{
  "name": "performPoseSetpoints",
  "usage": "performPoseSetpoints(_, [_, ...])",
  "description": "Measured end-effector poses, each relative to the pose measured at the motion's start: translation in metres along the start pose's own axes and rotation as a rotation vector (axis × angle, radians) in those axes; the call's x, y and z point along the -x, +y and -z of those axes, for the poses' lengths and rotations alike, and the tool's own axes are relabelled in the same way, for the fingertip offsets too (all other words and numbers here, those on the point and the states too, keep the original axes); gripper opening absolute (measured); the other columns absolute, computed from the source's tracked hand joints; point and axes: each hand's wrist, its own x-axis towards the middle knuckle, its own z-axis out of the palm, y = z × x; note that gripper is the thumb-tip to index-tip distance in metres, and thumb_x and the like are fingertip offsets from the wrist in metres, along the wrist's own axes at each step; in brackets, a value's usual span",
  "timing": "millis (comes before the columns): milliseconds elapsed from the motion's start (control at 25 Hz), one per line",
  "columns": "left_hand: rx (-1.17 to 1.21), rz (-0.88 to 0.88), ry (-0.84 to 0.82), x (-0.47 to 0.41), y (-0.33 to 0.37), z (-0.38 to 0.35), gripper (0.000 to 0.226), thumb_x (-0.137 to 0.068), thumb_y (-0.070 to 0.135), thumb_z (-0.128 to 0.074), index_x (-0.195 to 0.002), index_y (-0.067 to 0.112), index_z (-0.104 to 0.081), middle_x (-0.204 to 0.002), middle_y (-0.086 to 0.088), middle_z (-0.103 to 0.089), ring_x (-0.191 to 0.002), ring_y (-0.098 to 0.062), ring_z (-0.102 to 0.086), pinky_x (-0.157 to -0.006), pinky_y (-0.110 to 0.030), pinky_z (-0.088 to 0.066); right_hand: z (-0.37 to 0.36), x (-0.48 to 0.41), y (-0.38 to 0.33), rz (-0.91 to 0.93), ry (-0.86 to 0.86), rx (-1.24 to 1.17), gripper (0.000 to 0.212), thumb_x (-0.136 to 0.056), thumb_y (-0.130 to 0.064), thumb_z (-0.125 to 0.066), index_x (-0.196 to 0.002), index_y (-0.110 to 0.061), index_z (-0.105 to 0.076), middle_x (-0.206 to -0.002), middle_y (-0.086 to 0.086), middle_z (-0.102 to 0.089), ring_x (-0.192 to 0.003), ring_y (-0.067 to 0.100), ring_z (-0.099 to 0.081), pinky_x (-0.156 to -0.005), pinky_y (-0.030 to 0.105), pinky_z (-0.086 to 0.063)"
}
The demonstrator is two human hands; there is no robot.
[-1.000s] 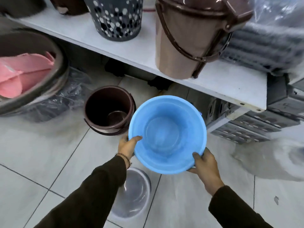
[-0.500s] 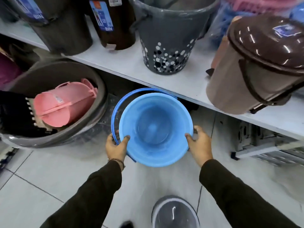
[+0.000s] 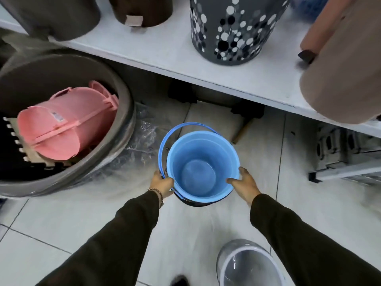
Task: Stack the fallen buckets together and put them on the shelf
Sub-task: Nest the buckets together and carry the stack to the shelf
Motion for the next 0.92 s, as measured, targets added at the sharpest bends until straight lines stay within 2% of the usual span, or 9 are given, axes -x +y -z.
performPoseSetpoints(80, [-0.048,-0.020,0.002,-0.004,-0.004,0.002,0.038,-0.077,-0.009,-0.050,-0.109,0.012,-0.045,-0.100,-0.005,-0.057,-0.085,-0.023,-0.060,-0.068,-0.031,-0.055,-0.002,0.003,0.004,0.011,-0.008,0.058,0.072,-0.086,-0.016,-0.068,-0.149,-0.015,-0.033,-0.144,0.008,-0.049,-0.119,0.022,-0.052,-0.102,0.032,-0.042])
performPoseSetpoints(120, [-0.155,-0.056,0.010,-0.004,-0.006,0.005,0.052,-0.075,-0.003,-0.056,-0.123,0.011,-0.045,-0.117,-0.006,-0.056,-0.106,-0.030,-0.059,-0.086,-0.036,-0.052,-0.002,0.006,0.006,0.056,0.012,0.077,0.069,-0.087,-0.017,-0.068,-0.147,-0.016,-0.035,-0.145,0.008,-0.048,-0.117,0.020,-0.051,-0.099,0.029,-0.040])
performPoseSetpoints(200, [-0.408,-0.176,0.043,0.006,-0.012,0.012,0.085,-0.079,0.007,-0.064,-0.151,0.012,-0.020,-0.156,-0.011,-0.029,-0.144,-0.031,-0.029,-0.115,-0.041,-0.034,0.000,0.018,0.014,0.111,0.052,0.085,0.069,-0.088,-0.023,-0.068,-0.148,-0.019,-0.034,-0.153,0.006,-0.039,-0.129,0.021,-0.045,-0.103,0.028,-0.035])
performPoseSetpoints(320, [-0.639,-0.388,-0.018,0.034,-0.031,0.016,0.091,-0.082,0.020,-0.068,-0.154,0.023,-0.013,-0.164,-0.013,0.001,-0.153,-0.026,0.003,-0.120,-0.038,-0.018,0.011,0.041,0.033,0.020,0.062,-0.034,0.077,-0.090,-0.038,-0.064,-0.154,-0.024,-0.023,-0.163,0.002,-0.022,-0.147,0.023,-0.027,-0.117,0.038,-0.025])
performPoseSetpoints(440, [-0.793,-0.565,-0.053,0.064,-0.060,0.011,0.077,-0.083,0.022,-0.065,-0.151,0.026,-0.028,-0.164,-0.008,-0.007,-0.151,-0.025,-0.013,-0.119,-0.034,-0.021,0.024,0.066,0.071,-0.051,0.056,-0.112,0.075,-0.091,-0.041,-0.061,-0.154,-0.026,-0.024,-0.163,0.002,-0.022,-0.147,0.024,-0.027,-0.118,0.040,-0.025])
performPoseSetpoints(560, [-0.831,-0.690,-0.071,0.099,-0.111,0.001,0.047,-0.085,0.016,-0.058,-0.129,0.030,-0.056,-0.144,0.002,-0.048,-0.132,-0.016,-0.046,-0.116,-0.035,-0.033,0.044,0.102,0.137,-0.128,0.101,-0.085,0.072,-0.093,-0.038,-0.060,-0.154,-0.021,-0.026,-0.163,0.005,-0.021,-0.148,0.027,-0.026,-0.121,0.043,-0.024])
performPoseSetpoints(680, [-0.763,-0.485,-0.173,0.116,-0.197,-0.019,0.032,-0.089,0.018,-0.058,-0.118,0.030,-0.063,-0.124,0.007,-0.062,-0.121,-0.017,-0.057,-0.102,-0.021,-0.039,0.059,0.136,0.233,-0.287,0.168,0.035,0.071,-0.095,-0.025,-0.059,-0.154,-0.009,-0.022,-0.163,0.012,-0.021,-0.148,0.032,-0.026,-0.121,0.047,-0.022])
performPoseSetpoints(800, [-0.722,-0.077,-0.237,0.111,-0.292,-0.040,0.060,-0.089,0.033,-0.064,-0.143,0.018,-0.043,-0.143,-0.008,-0.053,-0.132,-0.026,-0.050,-0.111,-0.029,-0.037,0.055,0.156,0.318,-0.456,0.220,-0.052,0.068,-0.090,-0.014,-0.065,-0.144,0.008,-0.030,-0.148,0.027,-0.041,-0.133,0.041,-0.045,-0.109,0.043,-0.038])
performPoseSetpoints(920, [-0.669,0.069,-0.217,0.102,-0.367,-0.061,0.074,-0.088,0.033,-0.066,-0.149,0.013,-0.030,-0.143,-0.018,-0.053,-0.129,-0.034,-0.053,-0.109,-0.039,-0.041,0.039,0.161,0.377,-0.485,0.103,-0.216,0.057,-0.089,-0.016,-0.066,-0.136,0.003,-0.041,-0.127,0.021,-0.057,-0.110,0.036,-0.059,-0.093,0.041,-0.049])
